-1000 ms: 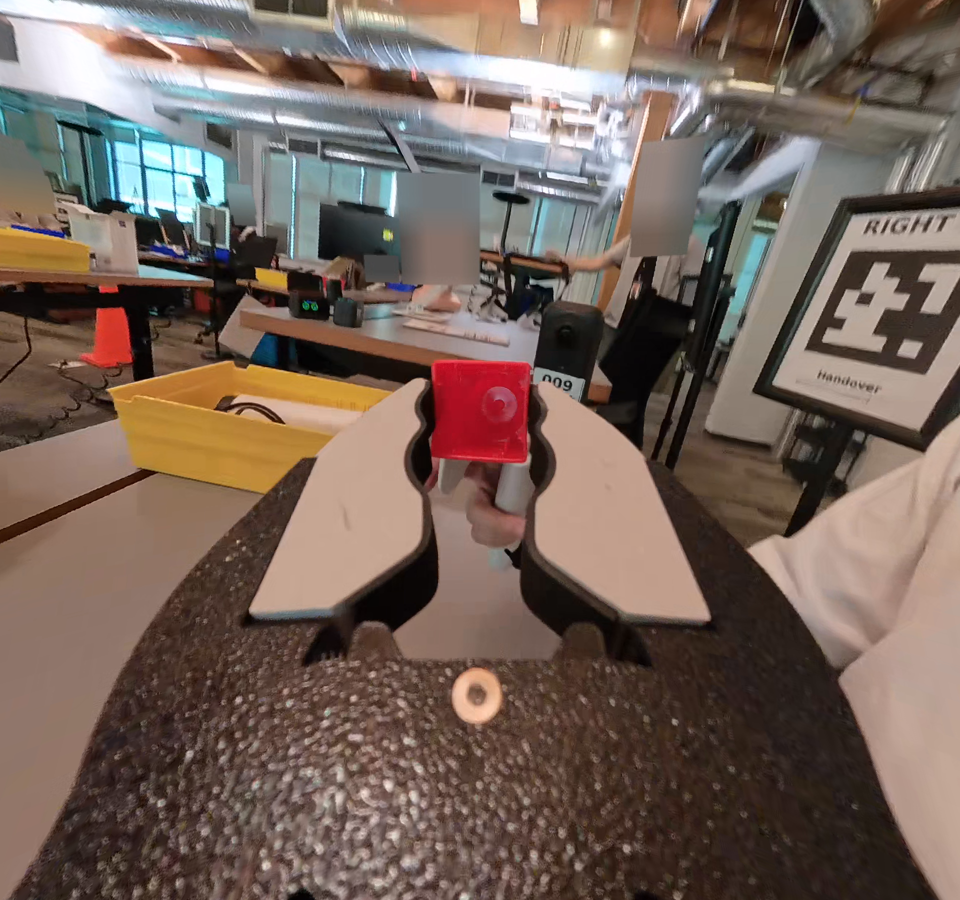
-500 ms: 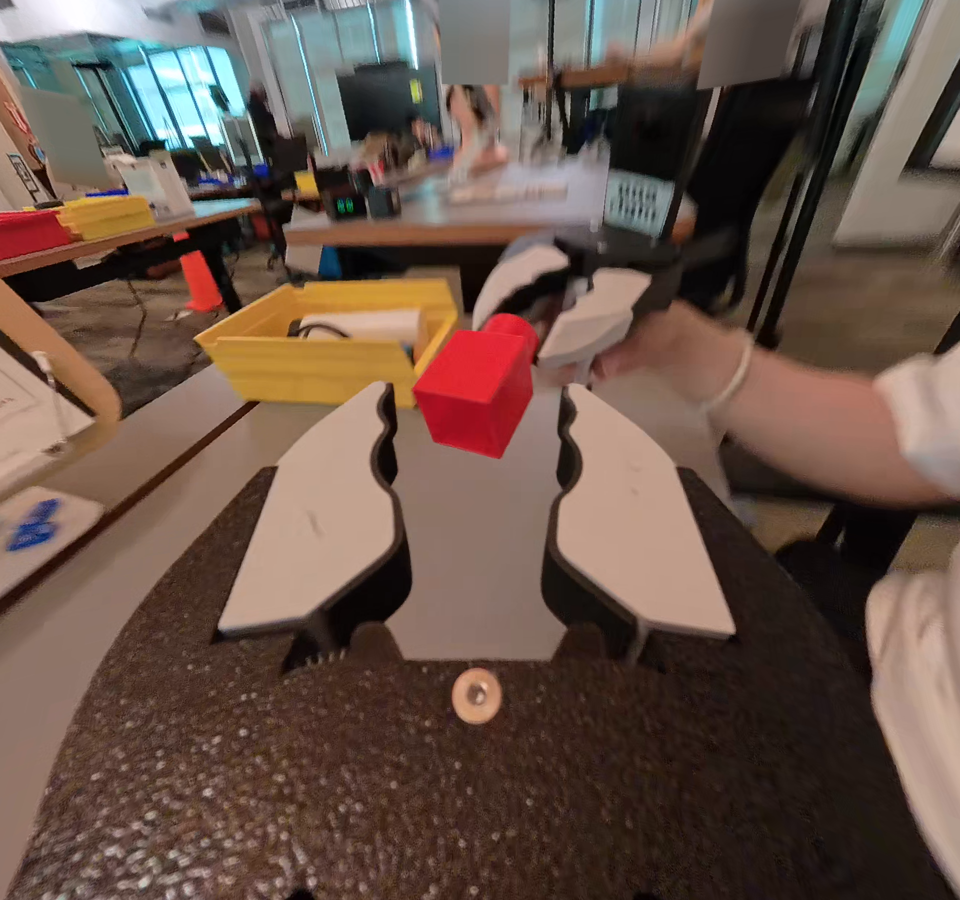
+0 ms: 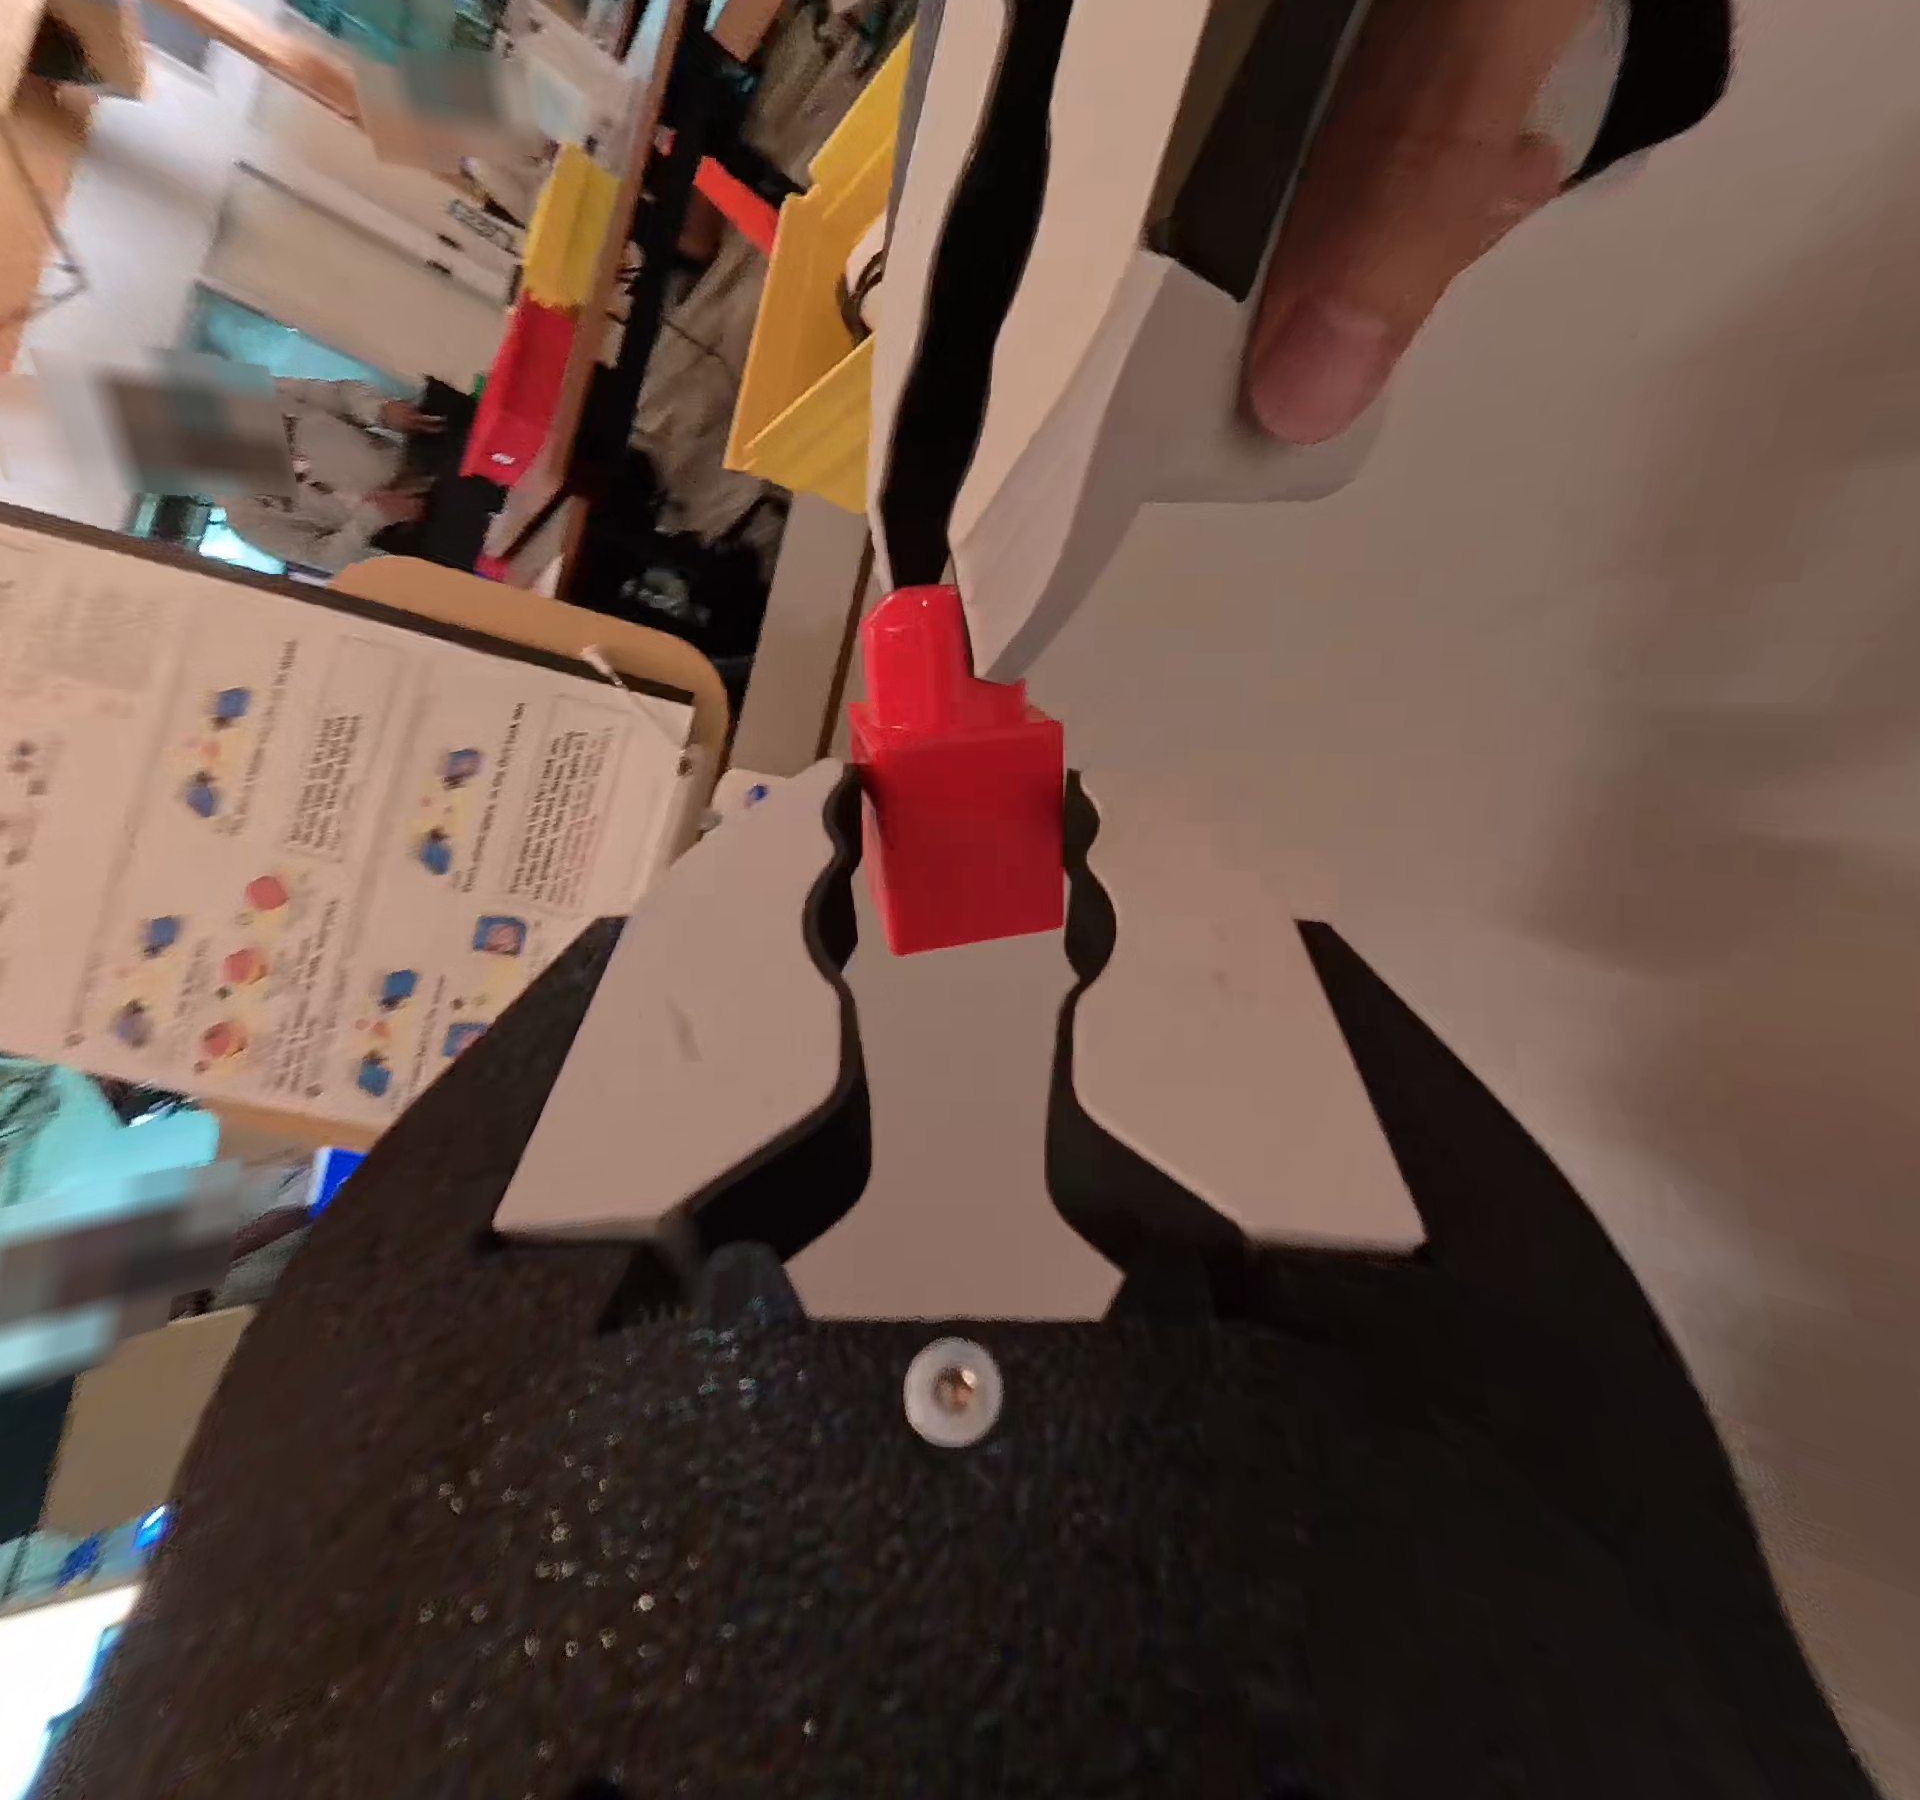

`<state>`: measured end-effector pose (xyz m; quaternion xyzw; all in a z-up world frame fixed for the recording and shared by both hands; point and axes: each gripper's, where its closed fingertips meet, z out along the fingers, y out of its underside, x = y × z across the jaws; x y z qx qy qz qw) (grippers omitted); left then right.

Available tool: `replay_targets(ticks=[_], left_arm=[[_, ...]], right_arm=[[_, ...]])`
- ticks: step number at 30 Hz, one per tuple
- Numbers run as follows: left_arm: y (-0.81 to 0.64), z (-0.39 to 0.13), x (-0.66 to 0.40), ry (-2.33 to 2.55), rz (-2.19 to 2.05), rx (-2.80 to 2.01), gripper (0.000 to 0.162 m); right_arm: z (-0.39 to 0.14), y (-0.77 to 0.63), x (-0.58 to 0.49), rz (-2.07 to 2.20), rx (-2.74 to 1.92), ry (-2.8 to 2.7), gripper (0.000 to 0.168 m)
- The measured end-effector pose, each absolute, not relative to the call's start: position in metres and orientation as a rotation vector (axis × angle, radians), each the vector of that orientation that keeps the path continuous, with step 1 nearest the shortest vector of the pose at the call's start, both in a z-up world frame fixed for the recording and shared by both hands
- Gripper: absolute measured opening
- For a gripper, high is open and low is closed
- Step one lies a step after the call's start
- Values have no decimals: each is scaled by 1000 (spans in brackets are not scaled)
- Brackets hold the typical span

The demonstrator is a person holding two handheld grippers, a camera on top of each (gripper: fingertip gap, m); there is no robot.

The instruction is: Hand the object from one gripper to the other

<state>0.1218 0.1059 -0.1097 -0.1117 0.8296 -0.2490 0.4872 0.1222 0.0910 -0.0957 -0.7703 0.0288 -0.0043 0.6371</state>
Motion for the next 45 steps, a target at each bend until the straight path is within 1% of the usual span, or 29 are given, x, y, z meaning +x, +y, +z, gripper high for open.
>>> replay_targets(ticks=[1, 4, 6, 8, 9, 13, 14, 16, 18, 19, 20, 27, 28, 29, 30, 31, 35, 39, 41, 43, 45], left_arm=[[107, -109, 124, 1990, -586, -279, 35], [106, -106, 126, 1947, -663, -335, 34], [102, -103, 125, 1941, -836, -407, 34], [96, -95, 121, 1935, -1138, -521, 35], [93, -88, 117, 1922, -1323, -573, 34], [85, -61, 98, 1861, -1939, -658, 34], [85, -57, 94, 1853, -2031, -650, 34], [84, -55, 89, 1853, -2126, -628, 34], [84, -56, 87, 1846, -2151, -613, 34], [85, -56, 88, 1842, -2153, -614, 35], [85, -55, 88, 1831, -2160, -618, 34], [93, -56, 93, 1788, -2137, -623, 34], [94, -54, 92, 1768, -2148, -615, 34], [93, -51, 90, 1759, -2190, -600, 34], [92, -49, 88, 1752, -2230, -594, 34], [92, -49, 87, 1752, -2244, -593, 34], [83, -59, 84, 1825, -2223, -561, 34], [83, -60, 82, 1833, -2223, -557, 34], [88, -65, 88, 1850, -2135, -625, 34], [98, -65, 99, 1821, -1991, -684, 44], [105, -67, 105, 1856, -1792, -693, 46]], right_arm=[[-96, 91, 124, -9, -1759, 86, 27], [-92, 91, 126, -43, -1714, 69, 27], [-86, 88, 124, -22, -1663, 48, 28], [-79, 85, 124, 28, -1592, 39, 40], [-74, 83, 122, 59, -1548, 22, 42], [-66, 80, 113, 158, -1439, -41, 43], [-66, 80, 111, 178, -1428, -52, 45], [-63, 80, 101, 238, -1402, -95, 41], [-63, 82, 96, 249, -1397, -118, 37], [-63, 82, 91, 265, -1395, -146, 26], [-64, 84, 89, 264, -1396, -150, 24], [-66, 91, 93, 203, -1387, -141, 19], [-63, 91, 95, 204, -1363, -116, 22], [-61, 92, 97, 215, -1342, -86, 35], [-60, 93, 98, 238, -1329, -70, 45], [-62, 93, 97, 259, -1329, -70, 49], [-66, 94, 84, 294, -1355, -146, 38], [-67, 93, 82, 264, -1400, -187, 36], [-71, 93, 91, 160, -1447, -184, 36], [-80, 92, 107, -1, -1543, -157, 36], [-90, 90, 120, -159, -1634, -157, 36]])
